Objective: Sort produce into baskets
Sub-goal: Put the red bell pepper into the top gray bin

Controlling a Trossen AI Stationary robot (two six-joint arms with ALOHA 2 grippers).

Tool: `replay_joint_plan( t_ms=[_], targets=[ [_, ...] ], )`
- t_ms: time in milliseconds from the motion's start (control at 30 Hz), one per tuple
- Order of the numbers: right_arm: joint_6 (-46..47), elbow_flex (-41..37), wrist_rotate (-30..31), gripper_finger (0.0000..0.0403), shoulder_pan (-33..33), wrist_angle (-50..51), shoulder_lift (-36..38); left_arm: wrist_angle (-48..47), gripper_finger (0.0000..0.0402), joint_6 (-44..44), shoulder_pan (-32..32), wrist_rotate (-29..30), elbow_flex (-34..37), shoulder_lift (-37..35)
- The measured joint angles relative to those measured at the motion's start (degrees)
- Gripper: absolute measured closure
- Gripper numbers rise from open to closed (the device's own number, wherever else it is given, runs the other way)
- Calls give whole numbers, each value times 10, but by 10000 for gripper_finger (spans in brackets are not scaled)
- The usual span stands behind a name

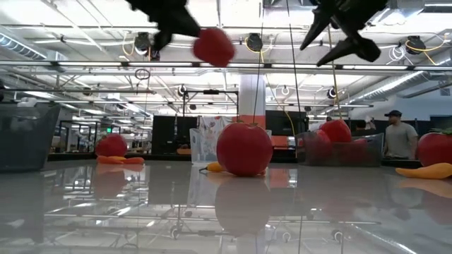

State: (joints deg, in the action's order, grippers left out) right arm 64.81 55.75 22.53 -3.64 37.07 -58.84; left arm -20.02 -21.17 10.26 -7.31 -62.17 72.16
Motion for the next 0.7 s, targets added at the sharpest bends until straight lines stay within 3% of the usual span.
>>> replay_joint_plan(
  t_ms=[133, 300, 433, 700],
  targets=[
    [-1, 0, 11, 167, 0, -6, 26, 140, 394, 37, 2, -15, -6, 90],
    [-62, 0, 50, 167, -2, 11, 61, 216, 394, 46, 20, -15, -80, 232],
    [-115, 0, 109, 167, -2, 45, 90, 227, 395, 55, 41, -6, -213, 357],
    [-225, 0, 122, 167, -15, 50, 136, 204, 395, 55, 55, -2, -480, 583]
  ],
)
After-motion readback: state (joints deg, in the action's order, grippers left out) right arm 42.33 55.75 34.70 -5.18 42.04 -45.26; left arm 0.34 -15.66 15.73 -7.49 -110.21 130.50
